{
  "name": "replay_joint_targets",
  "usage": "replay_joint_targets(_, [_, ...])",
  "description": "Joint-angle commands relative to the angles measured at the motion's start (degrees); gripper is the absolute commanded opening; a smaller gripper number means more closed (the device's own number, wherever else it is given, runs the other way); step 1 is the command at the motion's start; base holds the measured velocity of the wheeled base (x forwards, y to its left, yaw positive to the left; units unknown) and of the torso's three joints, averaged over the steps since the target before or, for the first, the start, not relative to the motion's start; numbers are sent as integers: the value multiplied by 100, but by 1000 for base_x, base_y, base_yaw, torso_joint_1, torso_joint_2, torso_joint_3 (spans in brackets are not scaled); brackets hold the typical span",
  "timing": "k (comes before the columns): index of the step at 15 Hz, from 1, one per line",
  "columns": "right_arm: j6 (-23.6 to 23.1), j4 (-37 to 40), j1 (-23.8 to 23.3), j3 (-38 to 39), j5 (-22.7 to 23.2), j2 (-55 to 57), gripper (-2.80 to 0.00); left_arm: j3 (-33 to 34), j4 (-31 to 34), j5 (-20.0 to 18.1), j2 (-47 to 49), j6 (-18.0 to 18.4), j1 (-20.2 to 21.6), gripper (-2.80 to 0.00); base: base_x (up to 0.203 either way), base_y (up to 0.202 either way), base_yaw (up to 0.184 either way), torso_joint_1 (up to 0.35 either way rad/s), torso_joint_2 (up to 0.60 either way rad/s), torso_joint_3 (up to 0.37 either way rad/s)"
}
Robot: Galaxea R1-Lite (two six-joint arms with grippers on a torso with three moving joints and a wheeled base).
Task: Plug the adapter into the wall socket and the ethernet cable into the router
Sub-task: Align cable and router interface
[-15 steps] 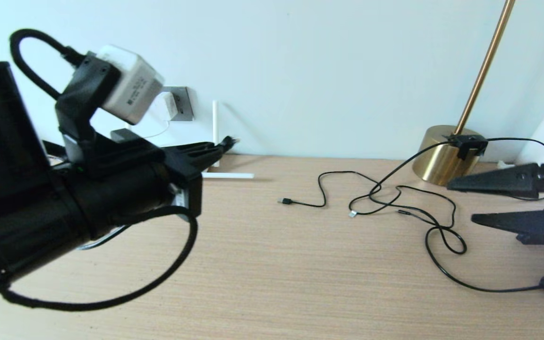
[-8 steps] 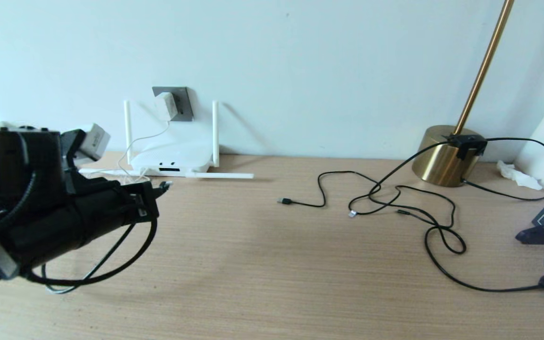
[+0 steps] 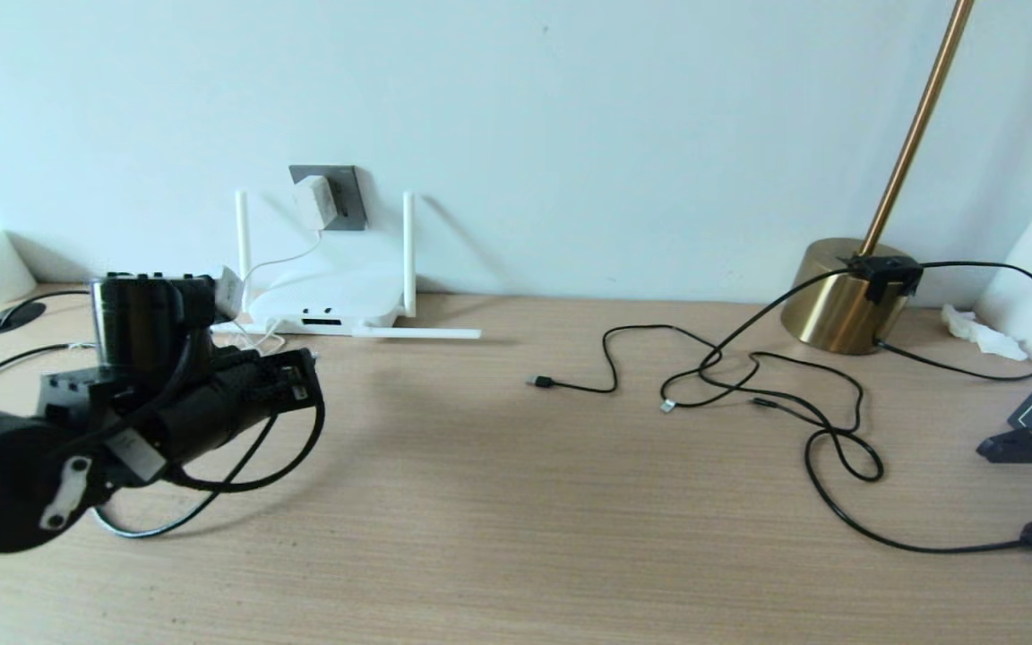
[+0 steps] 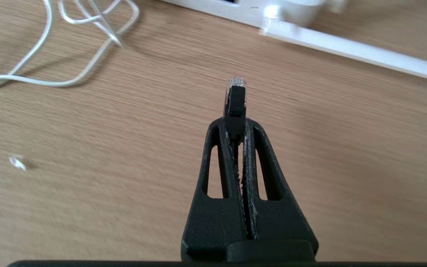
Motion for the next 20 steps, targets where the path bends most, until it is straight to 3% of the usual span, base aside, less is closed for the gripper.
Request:
replay_joint_targets(1, [29, -316, -55, 817, 156, -305, 0, -61, -178, 2, 283, 19, 166, -280, 0, 0, 0, 0, 0, 0])
replay_joint_targets(3, [98, -1060, -55, 1610, 530, -337, 0, -152, -240, -130, 316, 82, 283, -280, 0, 0, 0, 0, 0, 0])
replay_joint_targets(5, [194, -1270, -55, 1626, 830, -357, 0, -194, -300, -221, 438, 222, 343, -280, 0, 0, 0, 0, 0, 0])
replay_joint_targets(8, [253, -1947, -55, 1628, 704, -357, 0, -367, -675, -226, 712, 334, 350, -280, 0, 0, 0, 0, 0, 0])
replay_joint_targets(11, [178, -1588, -55, 1625, 377, -357, 0, -395, -821, -222, 840, 364, 367, -280, 0, 0, 0, 0, 0, 0])
replay_joint_targets(13, [347, -1128, -53, 1614, 794, -357, 0, -404, -960, -223, 937, 394, 373, -280, 0, 0, 0, 0, 0, 0])
replay_joint_targets(15, [352, -1079, -53, 1628, 812, -357, 0, -423, -1120, -248, 965, 496, 367, -280, 0, 0, 0, 0, 0, 0])
replay_joint_targets(18, [593, -1071, -54, 1628, 793, -357, 0, -342, -1147, -758, 908, 437, 367, -280, 0, 0, 0, 0, 0, 0])
replay_joint_targets(20, [667, -1079, -55, 1628, 786, -357, 0, -306, -1146, -828, 893, 391, 367, -280, 0, 0, 0, 0, 0, 0])
